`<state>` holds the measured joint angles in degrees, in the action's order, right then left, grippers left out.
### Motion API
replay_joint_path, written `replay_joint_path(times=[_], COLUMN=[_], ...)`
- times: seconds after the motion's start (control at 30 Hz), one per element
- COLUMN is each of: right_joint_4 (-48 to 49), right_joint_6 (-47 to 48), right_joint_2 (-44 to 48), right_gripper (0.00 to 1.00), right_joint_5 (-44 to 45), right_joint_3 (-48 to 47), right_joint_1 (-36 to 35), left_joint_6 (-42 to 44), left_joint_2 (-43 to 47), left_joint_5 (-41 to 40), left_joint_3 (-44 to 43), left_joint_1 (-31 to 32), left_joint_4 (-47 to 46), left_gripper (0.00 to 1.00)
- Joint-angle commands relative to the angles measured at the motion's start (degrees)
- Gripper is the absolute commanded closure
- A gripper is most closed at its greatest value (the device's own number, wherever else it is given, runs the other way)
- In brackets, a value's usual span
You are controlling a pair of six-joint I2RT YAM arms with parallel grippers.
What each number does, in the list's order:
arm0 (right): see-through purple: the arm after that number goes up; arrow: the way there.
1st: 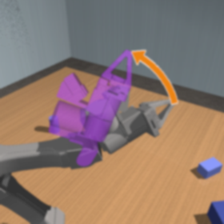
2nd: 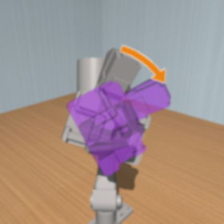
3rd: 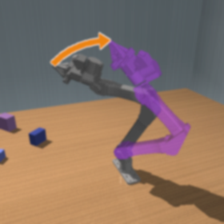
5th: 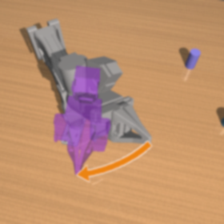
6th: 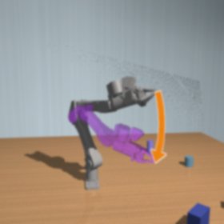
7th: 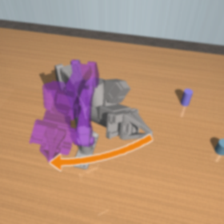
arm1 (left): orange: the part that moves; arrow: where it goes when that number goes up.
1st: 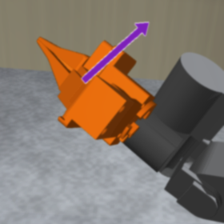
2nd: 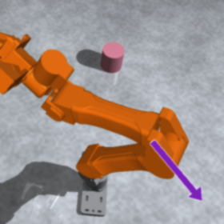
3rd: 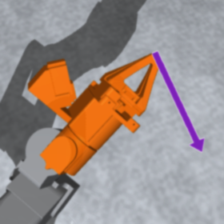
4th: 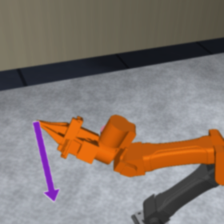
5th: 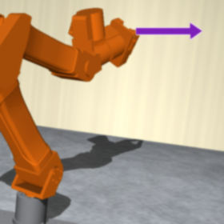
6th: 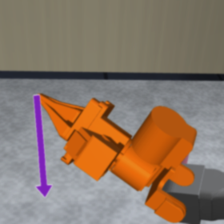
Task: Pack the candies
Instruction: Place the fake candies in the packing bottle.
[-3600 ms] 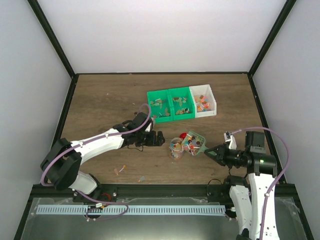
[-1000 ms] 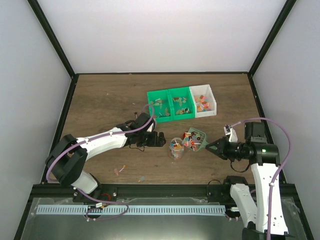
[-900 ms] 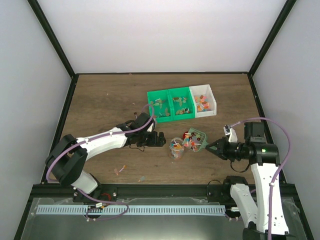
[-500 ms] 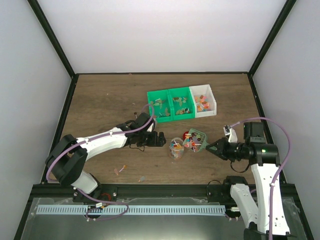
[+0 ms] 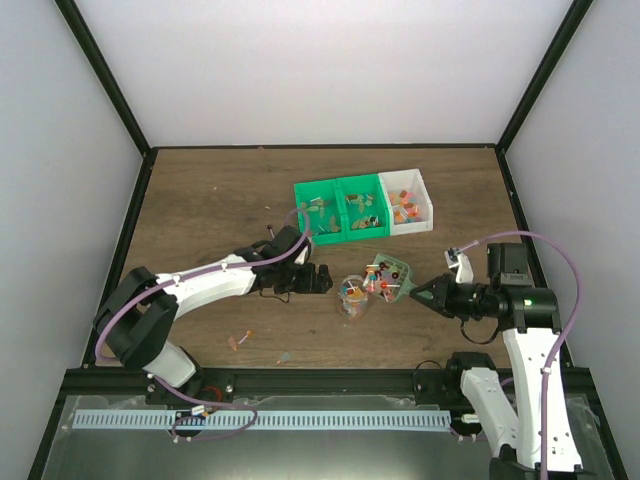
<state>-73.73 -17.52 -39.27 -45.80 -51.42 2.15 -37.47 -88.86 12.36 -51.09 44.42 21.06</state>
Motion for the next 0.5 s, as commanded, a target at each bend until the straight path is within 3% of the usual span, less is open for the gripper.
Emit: replay_joint_path(times=[0.0, 0.47], right_joint_4=[2.0, 1.3], right_joint_6=[1.1, 1.6], right_joint_2=[-0.4, 0.3], right_gripper=[0.99, 0.99], right_joint_5=[-1.3, 0.5], right_joint_3=[-2.6, -1.5], right_joint_1=[-1.4, -2.3], left_joint_6=[0.5, 0.2], left_joint_2=[-0.1, 0.3], left_joint_5=[0.8, 0.6], left_joint_3=[-0.2, 0.5], left_joint_1=[0.3, 0.3], left_joint_4=[-1.1, -1.4], left_gripper=[0.00, 0.00])
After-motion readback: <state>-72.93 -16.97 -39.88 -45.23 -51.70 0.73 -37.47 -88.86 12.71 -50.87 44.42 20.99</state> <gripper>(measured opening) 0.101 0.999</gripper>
